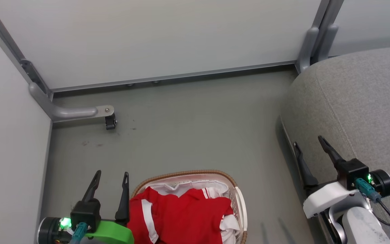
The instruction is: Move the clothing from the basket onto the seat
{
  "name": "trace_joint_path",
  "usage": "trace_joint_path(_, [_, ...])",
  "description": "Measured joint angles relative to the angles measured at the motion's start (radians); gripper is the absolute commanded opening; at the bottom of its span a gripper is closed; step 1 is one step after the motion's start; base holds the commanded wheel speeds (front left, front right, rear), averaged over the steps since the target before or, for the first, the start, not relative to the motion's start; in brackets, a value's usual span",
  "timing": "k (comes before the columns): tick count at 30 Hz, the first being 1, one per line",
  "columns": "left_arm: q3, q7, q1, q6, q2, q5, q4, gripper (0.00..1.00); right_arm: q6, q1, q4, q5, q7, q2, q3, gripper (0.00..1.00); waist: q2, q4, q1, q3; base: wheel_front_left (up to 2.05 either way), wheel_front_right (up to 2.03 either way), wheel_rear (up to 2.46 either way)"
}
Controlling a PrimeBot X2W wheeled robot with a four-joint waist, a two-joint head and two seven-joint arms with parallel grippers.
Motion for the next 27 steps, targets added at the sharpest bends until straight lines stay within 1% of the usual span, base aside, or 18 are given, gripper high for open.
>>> trace_joint_path(2, [-0.019, -0.005, -0.025, 0.000, 0.000, 0.012, 0.023, 1.00, 0.000, -0.021, -0.008, -0.015, -0.003, 0.002, 0.005, 1.00, 0.0000, -0.007, 0.0000, 0.025, 0.00, 0.00, 0.00])
trace_joint_path(13, [-0.099, -0.006, -0.176, -0.013, -0.002, 0.020, 0.168, 1.00, 0.000, -0.094, -0.040, -0.015, -0.003, 0.006, 0.022, 1.00, 0.0000, -0.048, 0.0000, 0.175, 0.00, 0.00, 0.00])
trace_joint_path(18, [-0.114, -0.006, -0.228, -0.008, -0.003, 0.030, 0.267, 1.00, 0.000, -0.129, -0.054, -0.014, -0.003, 0.015, 0.031, 1.00, 0.0000, -0.065, 0.0001, 0.253, 0.00, 0.00, 0.00])
trace_joint_path(23, [-0.128, -0.006, -0.294, -0.004, -0.001, 0.047, 0.395, 1.00, 0.000, -0.160, -0.054, -0.013, -0.003, 0.019, 0.041, 1.00, 0.0000, -0.078, 0.0001, 0.332, 0.00, 0.00, 0.00])
trace_joint_path(27, [-0.156, -0.006, -0.344, -0.009, 0.003, 0.057, 0.449, 1.00, 0.000, -0.180, -0.058, -0.013, -0.003, 0.022, 0.049, 1.00, 0.0000, -0.086, 0.0001, 0.387, 0.00, 0.00, 0.00])
